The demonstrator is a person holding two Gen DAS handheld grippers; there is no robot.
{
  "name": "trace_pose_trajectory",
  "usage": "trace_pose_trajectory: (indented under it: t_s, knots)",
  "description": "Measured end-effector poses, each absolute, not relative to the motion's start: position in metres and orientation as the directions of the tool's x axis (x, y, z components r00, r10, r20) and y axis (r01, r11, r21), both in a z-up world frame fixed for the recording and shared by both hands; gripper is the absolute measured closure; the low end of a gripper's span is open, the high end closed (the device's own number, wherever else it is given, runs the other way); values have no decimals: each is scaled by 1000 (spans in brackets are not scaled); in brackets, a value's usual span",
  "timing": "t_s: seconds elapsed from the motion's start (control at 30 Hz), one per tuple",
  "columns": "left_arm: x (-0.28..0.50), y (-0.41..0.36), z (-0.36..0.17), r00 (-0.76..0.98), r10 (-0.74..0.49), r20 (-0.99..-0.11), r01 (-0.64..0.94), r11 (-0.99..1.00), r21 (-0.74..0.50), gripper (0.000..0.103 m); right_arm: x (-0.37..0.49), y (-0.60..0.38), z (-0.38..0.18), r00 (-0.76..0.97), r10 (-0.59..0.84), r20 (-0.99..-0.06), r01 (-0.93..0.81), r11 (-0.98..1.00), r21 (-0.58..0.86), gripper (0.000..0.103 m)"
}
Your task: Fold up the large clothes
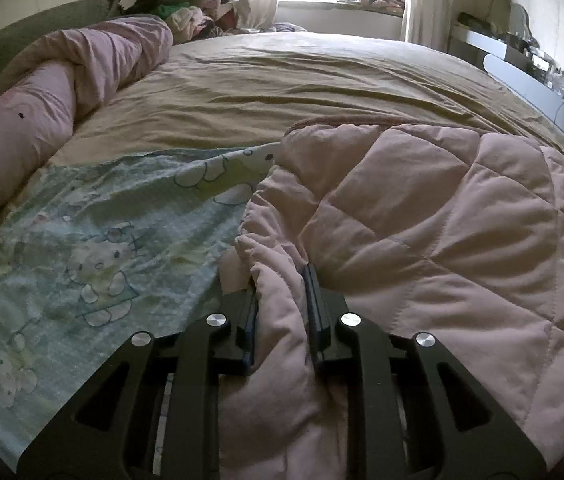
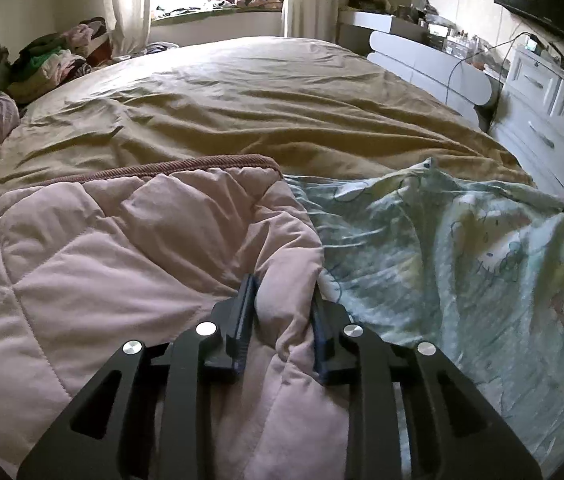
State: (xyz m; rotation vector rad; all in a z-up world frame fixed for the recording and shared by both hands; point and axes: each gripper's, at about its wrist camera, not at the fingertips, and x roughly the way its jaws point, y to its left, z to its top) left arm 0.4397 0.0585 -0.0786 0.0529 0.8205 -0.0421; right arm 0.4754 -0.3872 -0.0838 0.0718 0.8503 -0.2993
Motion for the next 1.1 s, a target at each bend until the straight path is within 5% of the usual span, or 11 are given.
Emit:
trace_pose_trajectory:
  t_s: [0.1, 0.17, 0.2, 0.27, 0.43, 0.77, 1.1]
  knots:
    - [437, 64, -74, 672, -44, -739, 64, 998, -2, 86, 471, -382, -77, 604, -267, -751, 298, 950, -98, 74]
    - [430, 74, -65, 677, -72, -733, 48, 997, -54, 61, 463, -382, -64, 610, -266, -746, 306, 948, -87, 60]
    - [426, 78, -60, 682, -72, -728, 36, 997, -65, 37, 456, -382, -57, 626, -255, -737, 309, 949, -66, 55]
    - [412, 83, -44, 709, -89, -700, 46, 996, -80, 31, 436, -378, -38, 685, -201, -700, 281, 960, 0, 38]
    - [374, 76, -7, 753, -98, -651, 95, 995, -40, 10, 379, -349, -2, 771, -83, -631, 155, 986, 60, 27]
    - [325, 35, -3, 707, -205, -676, 199, 976, -88, 9, 324, -259, 17, 764, 115, -634, -107, 993, 51, 21]
    - [319, 4, -21, 661, -217, -718, 228, 970, -84, 9, 313, -221, 15, 743, 136, -656, -209, 977, -34, 21]
